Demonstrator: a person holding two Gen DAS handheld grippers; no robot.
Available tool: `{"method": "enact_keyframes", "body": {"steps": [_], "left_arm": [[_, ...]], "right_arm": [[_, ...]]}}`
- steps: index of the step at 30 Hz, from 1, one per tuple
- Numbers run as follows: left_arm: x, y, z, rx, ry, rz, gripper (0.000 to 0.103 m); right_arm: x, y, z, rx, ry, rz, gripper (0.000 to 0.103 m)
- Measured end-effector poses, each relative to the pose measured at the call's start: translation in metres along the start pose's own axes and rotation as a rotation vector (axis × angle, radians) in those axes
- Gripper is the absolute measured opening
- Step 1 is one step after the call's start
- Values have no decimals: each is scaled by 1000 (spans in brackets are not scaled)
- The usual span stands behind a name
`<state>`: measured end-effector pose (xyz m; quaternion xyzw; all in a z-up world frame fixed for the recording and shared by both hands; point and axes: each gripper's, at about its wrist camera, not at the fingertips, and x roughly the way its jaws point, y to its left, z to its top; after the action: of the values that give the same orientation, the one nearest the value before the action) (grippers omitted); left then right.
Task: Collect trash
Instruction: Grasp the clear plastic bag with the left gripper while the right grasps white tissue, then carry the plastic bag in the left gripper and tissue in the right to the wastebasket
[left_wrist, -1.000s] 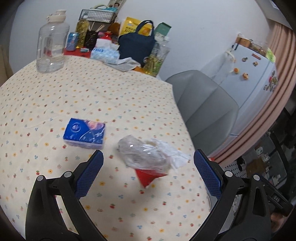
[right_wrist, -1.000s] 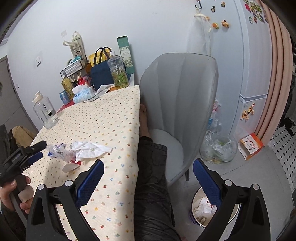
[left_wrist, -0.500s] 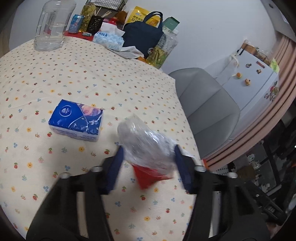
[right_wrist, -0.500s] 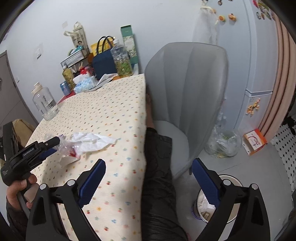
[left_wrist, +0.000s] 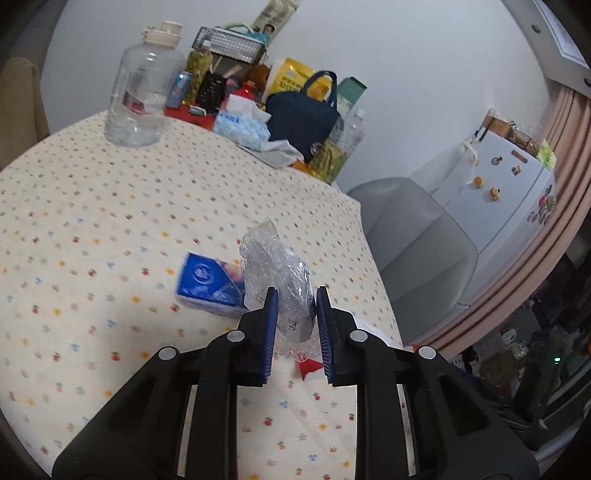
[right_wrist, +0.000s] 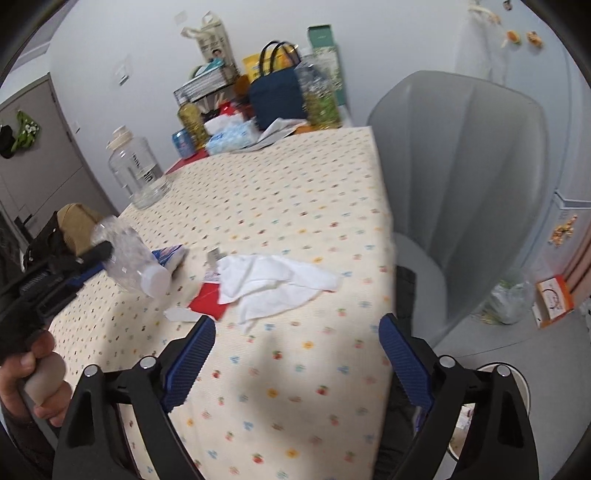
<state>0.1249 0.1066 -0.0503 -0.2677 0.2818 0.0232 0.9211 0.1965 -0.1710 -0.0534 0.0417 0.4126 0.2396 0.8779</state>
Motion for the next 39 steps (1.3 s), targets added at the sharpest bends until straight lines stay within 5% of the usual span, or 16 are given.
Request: {"method": "enact_keyframes", "body": {"steps": [11, 15, 39], "left_arm": [[-29, 39, 3, -30, -44, 132, 21], [-28, 42, 2, -46, -35, 140, 21], [-10, -41, -10, 87, 7, -1, 21]], "right_arm": [[69, 27, 2, -42, 100, 48, 60], [74, 29, 4, -67, 127, 48, 8], [-35, -29, -4, 45, -51, 48, 4]]}}
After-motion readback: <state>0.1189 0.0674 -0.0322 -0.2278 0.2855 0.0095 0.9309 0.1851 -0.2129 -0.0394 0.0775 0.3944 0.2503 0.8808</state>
